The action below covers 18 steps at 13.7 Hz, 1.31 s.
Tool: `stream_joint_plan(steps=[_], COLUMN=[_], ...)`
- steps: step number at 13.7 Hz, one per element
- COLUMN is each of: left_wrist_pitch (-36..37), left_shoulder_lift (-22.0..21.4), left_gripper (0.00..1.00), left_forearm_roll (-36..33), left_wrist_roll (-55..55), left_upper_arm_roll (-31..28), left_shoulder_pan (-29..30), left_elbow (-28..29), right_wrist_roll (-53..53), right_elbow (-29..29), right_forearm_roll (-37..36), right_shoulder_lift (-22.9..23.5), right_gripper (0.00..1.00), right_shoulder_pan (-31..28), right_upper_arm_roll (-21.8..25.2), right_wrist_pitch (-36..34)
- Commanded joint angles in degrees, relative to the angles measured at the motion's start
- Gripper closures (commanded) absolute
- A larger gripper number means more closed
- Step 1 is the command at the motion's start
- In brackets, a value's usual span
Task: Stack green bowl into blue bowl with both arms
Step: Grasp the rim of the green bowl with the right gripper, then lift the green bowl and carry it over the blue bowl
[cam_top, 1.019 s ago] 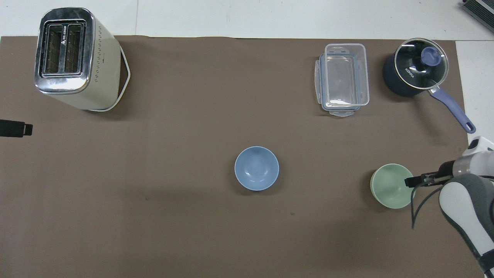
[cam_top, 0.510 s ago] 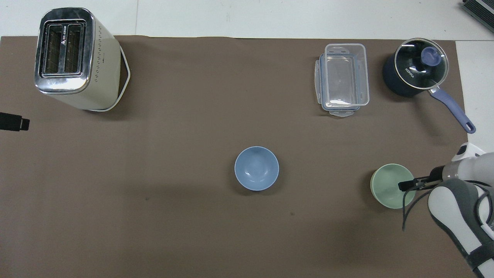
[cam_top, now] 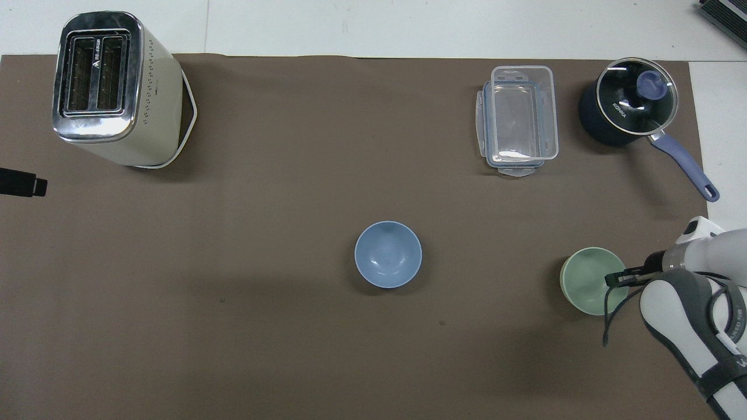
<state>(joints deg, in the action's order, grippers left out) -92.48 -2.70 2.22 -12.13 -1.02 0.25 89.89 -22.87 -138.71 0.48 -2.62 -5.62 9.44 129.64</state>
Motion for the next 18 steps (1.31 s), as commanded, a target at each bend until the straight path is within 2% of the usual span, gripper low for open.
stream_joint_plan(steps=[1,3,5,7,10,13,15,18], left_wrist_pitch=[1.9,3.5,3.7,3.3,3.5,3.4,3.6,3.9], left_shoulder_lift=[0.2,-0.6,-1.7,-1.0,-0.2,-0.4,-0.5,-0.5], left_gripper=[0.0,0.0,0.0,0.0,0.0,0.0,0.0,0.0], left_forearm_roll=[0.3,0.3,0.3,0.1,-0.3,-0.1,0.0,0.0], left_wrist_roll=[0.3,1.8,4.0,3.1,3.2,3.4,3.3,3.4], left_upper_arm_roll=[0.2,0.2,0.2,0.2,0.3,0.3,0.3,0.2], left_shoulder_pan=[0.5,0.4,0.4,0.5,-0.1,-0.1,-0.1,0.1], left_elbow=[-1.1,-0.2,1.5,0.8,0.4,0.6,0.7,0.6], right_wrist_roll=[-1.6,-1.9,-3.0,-3.3,-2.6,6.0,12.8,24.0], right_elbow=[0.3,2.1,6.2,9.8,16.4,22.2,23.2,23.6], right_forearm_roll=[-0.3,0.6,0.8,2.3,3.1,3.2,3.4,7.2], right_shoulder_lift=[0.2,0.3,-0.6,-2.8,-3.5,-3.4,-3.0,-1.1], right_gripper=[1.0,1.0,1.0,1.0,1.0,1.0,1.0,1.0], right_shoulder_pan=[-0.9,-0.9,-0.3,0.2,3.1,8.6,11.7,20.0], right_upper_arm_roll=[-0.3,-0.3,-0.4,-0.6,-0.7,-0.8,-1.2,-1.7], right_wrist_pitch=[0.9,-0.4,-6.6,-12.0,-18.9,-23.4,-24.3,-23.1])
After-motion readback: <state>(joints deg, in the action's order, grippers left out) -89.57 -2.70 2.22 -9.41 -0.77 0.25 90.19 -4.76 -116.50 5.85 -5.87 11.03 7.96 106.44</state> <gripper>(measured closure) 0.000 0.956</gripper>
